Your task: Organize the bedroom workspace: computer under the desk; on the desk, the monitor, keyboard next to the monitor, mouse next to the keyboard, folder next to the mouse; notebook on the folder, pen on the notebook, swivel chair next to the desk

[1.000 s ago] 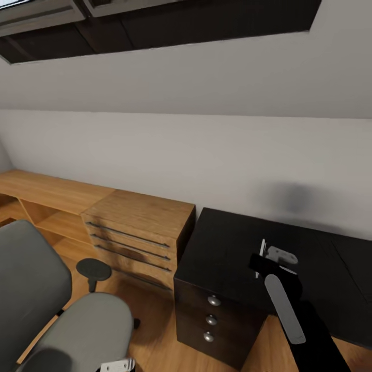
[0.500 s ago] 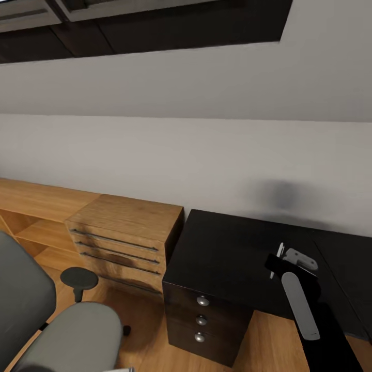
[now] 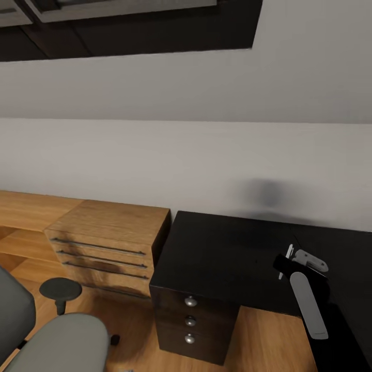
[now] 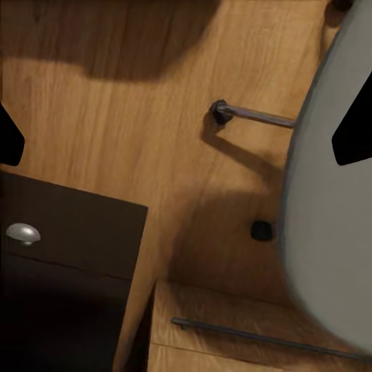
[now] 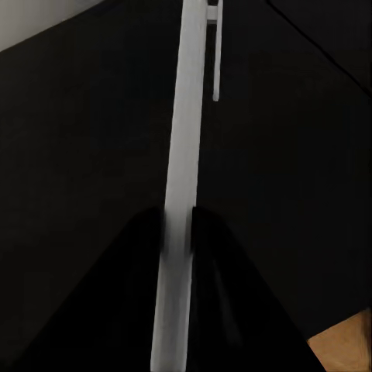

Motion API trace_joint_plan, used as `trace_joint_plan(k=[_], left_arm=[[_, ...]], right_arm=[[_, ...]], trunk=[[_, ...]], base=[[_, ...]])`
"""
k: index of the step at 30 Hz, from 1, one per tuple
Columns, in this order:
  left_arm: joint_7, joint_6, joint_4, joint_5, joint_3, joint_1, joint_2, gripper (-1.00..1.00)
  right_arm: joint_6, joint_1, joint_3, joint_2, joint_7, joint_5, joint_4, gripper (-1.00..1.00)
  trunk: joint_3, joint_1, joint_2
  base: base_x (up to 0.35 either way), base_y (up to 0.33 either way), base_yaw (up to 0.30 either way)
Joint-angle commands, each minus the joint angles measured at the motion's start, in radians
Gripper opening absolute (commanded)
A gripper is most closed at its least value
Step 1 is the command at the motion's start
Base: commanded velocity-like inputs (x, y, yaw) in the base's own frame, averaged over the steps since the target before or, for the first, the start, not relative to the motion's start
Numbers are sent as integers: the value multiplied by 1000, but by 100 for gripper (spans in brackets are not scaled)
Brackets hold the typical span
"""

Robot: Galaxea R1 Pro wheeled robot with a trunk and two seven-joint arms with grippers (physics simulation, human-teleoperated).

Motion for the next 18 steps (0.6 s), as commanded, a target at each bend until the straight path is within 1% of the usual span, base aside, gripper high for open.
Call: trace_joint_plan(k=[1,7,9,10,11,13,15,16,17,18], left_arm=[[6,4,-2,10,0,0,1,100],[7,3,-2,10,4,0,2,100],[7,3,-3,10,5,0,2,100],[7,3,-4,10,6,0,3,100],[7,2,-5,10,7,0,4,100],[8,2,-6,10,8,0,4,100],[8,2,-6,10,8,0,4,100],[9,2,-7,10,8,0,4,100],[9,2,-6,10,7,0,3,100],[9,2,-6,10,7,0,3,100]], right_arm=[[7,-1,0,-1,-8,-11,-1,-100],[47,-1,-2,-5,-7,-9,-2,-100],[52,-1,-2,-12,-7,-7,-2,-100],[55,-1,-2,-23,-6,-6,-1,-100],[56,-1,-2,-39,-6,-6,-1,-100],[57,-1,-2,-60,-5,-6,1,-100],[59,-1,-1,-113,0,-9,3,-100],[60,-1,-1,-128,2,-10,3,-100],[66,-1,-2,-180,25,-12,5,-100],[69,-1,-2,-191,33,-12,6,-100]], trunk=[[0,0,-1],[5,0,-1],[7,0,-1],[7,0,-1],[8,0,-1],[10,0,-1],[11,0,-1],[12,0,-1],[13,0,-1],[14,0,-1]], base=[[0,0,-253],[0,0,-258],[0,0,-263],[0,0,-263],[0,0,-263],[0,0,-264],[0,0,-264],[0,0,-265],[0,0,-265],[0,0,-265]])
